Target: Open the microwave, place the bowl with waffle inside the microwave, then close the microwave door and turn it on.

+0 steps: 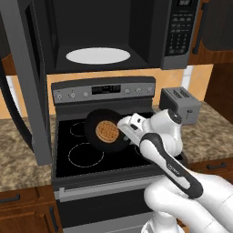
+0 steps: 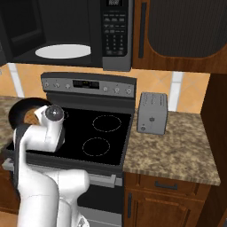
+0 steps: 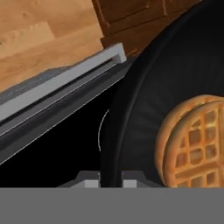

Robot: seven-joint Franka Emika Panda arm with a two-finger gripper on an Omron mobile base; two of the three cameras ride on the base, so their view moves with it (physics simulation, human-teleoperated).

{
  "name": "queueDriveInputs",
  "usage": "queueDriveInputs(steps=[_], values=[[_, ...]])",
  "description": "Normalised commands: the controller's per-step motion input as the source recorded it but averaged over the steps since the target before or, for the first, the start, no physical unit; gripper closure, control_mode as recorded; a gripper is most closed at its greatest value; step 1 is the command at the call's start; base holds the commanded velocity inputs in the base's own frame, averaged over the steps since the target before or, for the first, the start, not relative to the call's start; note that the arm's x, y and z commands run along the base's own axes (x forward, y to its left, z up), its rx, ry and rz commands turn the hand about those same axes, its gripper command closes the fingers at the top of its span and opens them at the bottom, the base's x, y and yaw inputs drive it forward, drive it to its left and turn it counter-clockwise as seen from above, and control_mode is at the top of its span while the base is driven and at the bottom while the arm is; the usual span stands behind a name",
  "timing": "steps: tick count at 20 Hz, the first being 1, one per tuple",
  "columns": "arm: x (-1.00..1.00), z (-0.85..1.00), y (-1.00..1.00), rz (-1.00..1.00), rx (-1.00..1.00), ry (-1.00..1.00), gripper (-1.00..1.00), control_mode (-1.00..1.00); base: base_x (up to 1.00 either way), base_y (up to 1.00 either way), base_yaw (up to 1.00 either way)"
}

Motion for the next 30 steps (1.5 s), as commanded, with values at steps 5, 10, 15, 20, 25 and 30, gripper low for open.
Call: queueDriveInputs(steps=[5, 10, 15, 20, 25, 30], values=[[-0.6, 1.0, -0.85, -0.27, 0.0, 0.4, 1.0, -1.0, 0.0, 0.0, 0.0], [-0.86, 1.0, -0.36, -0.25, 0.0, 0.19, 1.0, -1.0, 0.0, 0.0, 0.0], [-0.65, 1.0, 0.03, -0.18, -0.01, 0.13, 1.0, -1.0, 0.0, 0.0, 0.0], [-0.08, 1.0, 0.0, -0.13, -0.05, -0.01, 1.0, -1.0, 0.0, 0.0, 0.0], [0.04, 0.83, 0.0, -0.12, -0.04, -0.19, 1.0, -1.0, 0.0, 0.0, 0.0], [0.37, 0.65, 0.07, -0.06, -0.07, -0.18, 1.0, -1.0, 0.0, 0.0, 0.0]])
